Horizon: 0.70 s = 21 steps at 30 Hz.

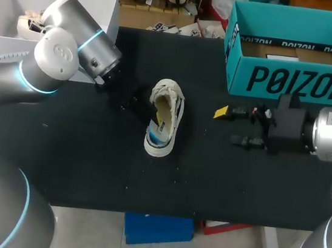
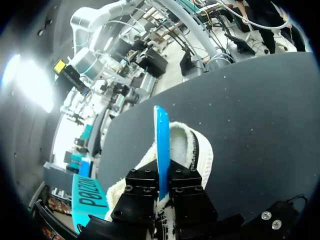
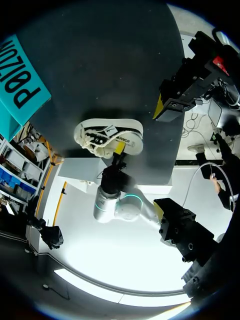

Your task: Take the shoe out of the shoebox, open the shoe tongue, remove and reinsert the insole, then place the shoe into the shoebox

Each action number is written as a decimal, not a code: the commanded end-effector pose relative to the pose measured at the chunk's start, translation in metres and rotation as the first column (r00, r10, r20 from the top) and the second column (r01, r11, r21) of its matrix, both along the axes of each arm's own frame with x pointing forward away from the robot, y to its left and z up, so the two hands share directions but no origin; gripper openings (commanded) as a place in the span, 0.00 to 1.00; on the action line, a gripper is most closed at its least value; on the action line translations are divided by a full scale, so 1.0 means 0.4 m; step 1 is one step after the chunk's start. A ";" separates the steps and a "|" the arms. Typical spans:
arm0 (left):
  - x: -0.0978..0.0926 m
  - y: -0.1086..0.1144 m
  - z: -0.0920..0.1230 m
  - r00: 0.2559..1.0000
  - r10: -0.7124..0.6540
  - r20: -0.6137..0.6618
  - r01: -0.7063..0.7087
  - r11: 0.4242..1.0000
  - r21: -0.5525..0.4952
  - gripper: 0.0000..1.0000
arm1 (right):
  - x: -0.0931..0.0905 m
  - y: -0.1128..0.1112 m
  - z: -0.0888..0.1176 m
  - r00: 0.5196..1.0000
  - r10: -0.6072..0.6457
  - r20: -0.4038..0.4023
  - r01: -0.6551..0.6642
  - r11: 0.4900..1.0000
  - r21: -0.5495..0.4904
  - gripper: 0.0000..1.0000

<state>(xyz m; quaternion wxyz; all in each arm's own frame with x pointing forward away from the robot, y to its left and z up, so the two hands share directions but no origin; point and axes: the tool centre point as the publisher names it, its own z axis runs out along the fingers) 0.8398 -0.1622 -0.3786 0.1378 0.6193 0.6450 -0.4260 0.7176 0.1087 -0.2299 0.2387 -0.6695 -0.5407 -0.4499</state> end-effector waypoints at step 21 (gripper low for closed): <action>-0.120 0.000 0.075 0.996 -0.086 0.004 0.086 0.996 -0.009 0.48 | 0.000 0.001 0.001 1.000 -0.001 -0.001 0.001 1.000 -0.002 1.00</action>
